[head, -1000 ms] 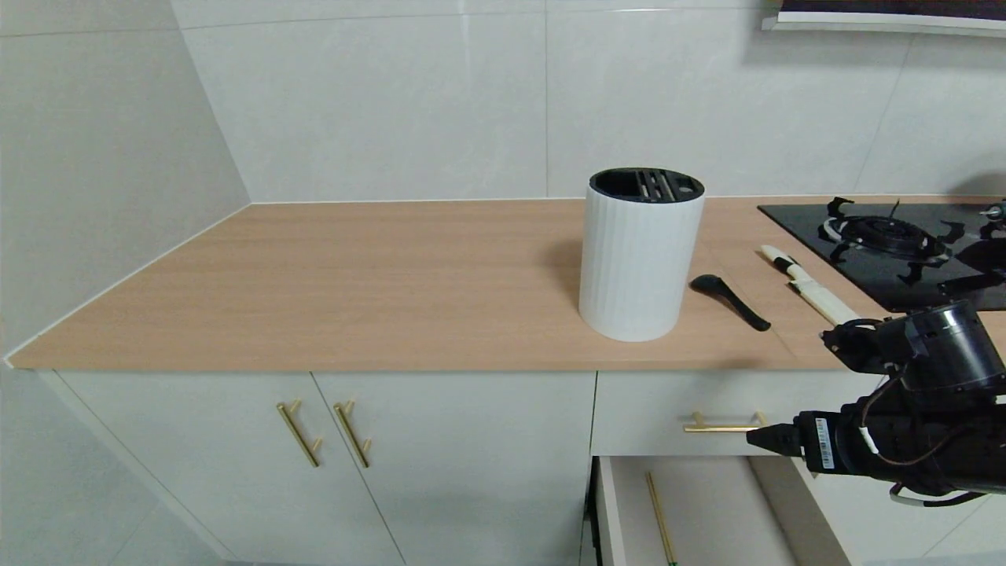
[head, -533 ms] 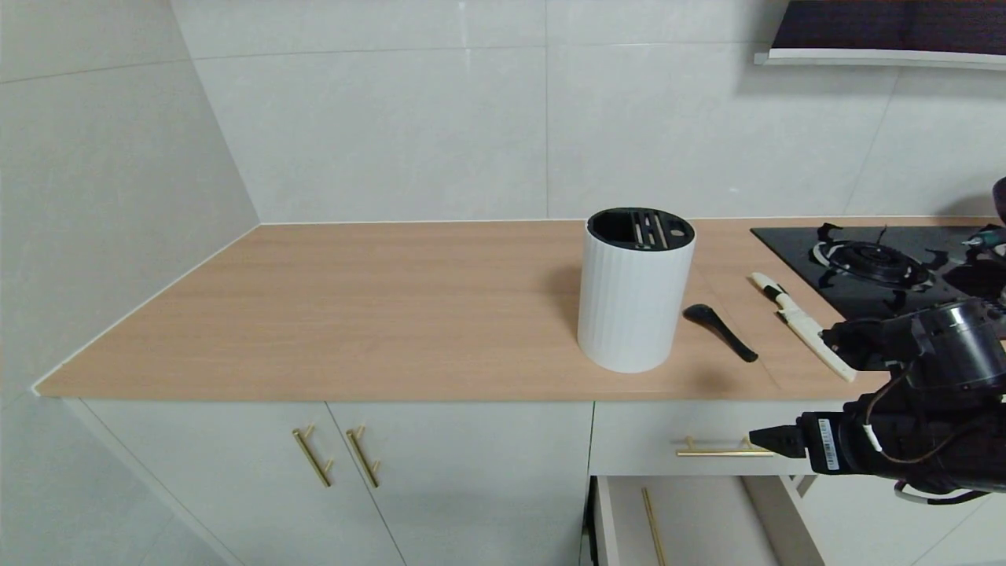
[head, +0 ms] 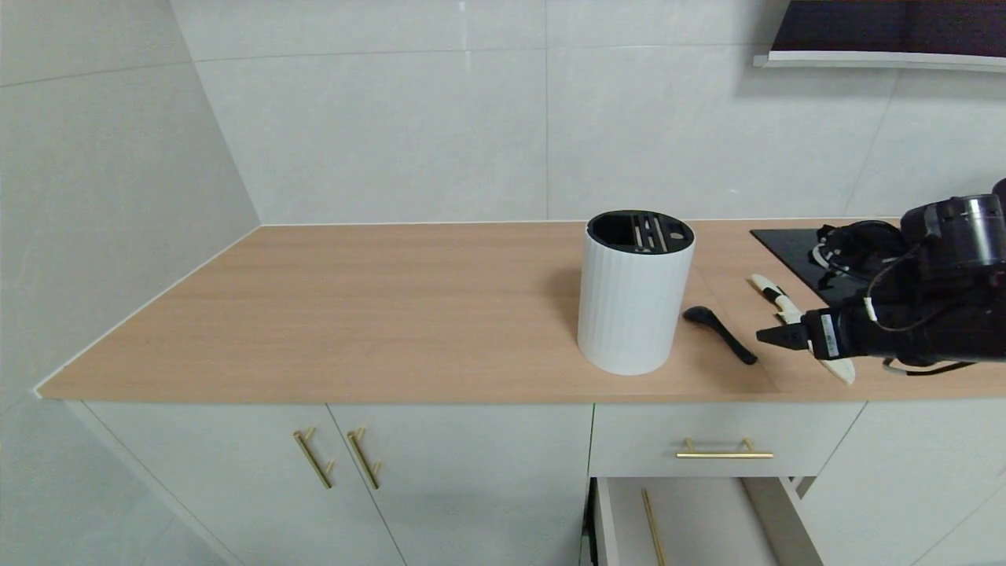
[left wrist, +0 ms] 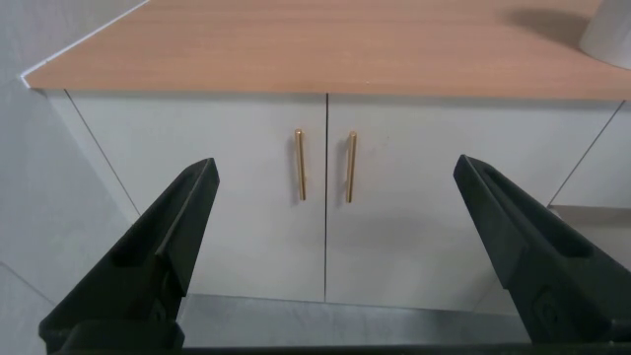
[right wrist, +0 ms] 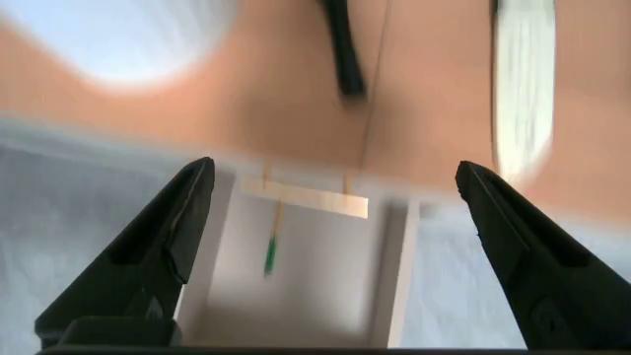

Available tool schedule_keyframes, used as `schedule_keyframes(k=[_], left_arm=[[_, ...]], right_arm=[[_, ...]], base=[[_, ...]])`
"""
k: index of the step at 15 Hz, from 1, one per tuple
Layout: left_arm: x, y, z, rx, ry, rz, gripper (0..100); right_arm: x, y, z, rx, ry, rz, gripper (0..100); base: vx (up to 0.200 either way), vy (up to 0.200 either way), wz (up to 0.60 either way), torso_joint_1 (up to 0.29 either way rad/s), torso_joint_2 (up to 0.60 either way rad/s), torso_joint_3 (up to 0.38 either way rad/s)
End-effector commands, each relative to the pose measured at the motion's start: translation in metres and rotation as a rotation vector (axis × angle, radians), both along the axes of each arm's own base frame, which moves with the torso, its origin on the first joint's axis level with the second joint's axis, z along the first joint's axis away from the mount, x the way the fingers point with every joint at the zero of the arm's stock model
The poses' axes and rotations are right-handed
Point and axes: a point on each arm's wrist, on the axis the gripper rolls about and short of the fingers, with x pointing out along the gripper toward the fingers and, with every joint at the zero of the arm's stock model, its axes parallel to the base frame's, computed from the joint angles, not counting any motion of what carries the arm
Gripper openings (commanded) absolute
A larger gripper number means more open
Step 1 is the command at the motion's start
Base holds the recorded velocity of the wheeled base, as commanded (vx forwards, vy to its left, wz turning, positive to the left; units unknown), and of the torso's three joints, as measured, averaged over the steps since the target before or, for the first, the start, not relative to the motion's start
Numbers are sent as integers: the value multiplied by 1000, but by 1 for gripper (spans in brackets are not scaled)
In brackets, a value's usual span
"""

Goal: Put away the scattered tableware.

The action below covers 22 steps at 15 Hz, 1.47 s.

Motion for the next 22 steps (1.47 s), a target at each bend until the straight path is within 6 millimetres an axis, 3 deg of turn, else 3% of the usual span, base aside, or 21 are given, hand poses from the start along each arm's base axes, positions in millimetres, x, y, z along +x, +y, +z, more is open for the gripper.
schedule_keyframes(k=[1, 5, 8, 11, 20, 21, 22], left_arm=[[0, 0, 0, 0, 1, 0, 100], [0, 0, 0, 0, -1, 0, 100], [0, 0, 0, 0, 1, 0, 100], [0, 0, 0, 0, 1, 0, 100], [0, 0, 0, 0, -1, 2, 100], [0, 0, 0, 0, 1, 0, 100], [0, 0, 0, 0, 1, 0, 100]], right_arm=[[63, -5, -36, -69, 56, 47, 100], [83, -3, -70, 17, 62, 167, 100], [90, -2, -83, 23, 49, 172, 100], [102, -1, -93, 28, 2, 172, 100], [114, -1, -109, 72, -26, 143, 100], [114, -1, -110, 71, -24, 142, 0], [114, 0, -111, 71, -19, 143, 0]], base=[[0, 0, 0, 0, 0, 0], [0, 0, 0, 0, 0, 0], [0, 0, 0, 0, 0, 0], [0, 0, 0, 0, 0, 0], [0, 0, 0, 0, 0, 0], [0, 0, 0, 0, 0, 0], [0, 0, 0, 0, 0, 0]])
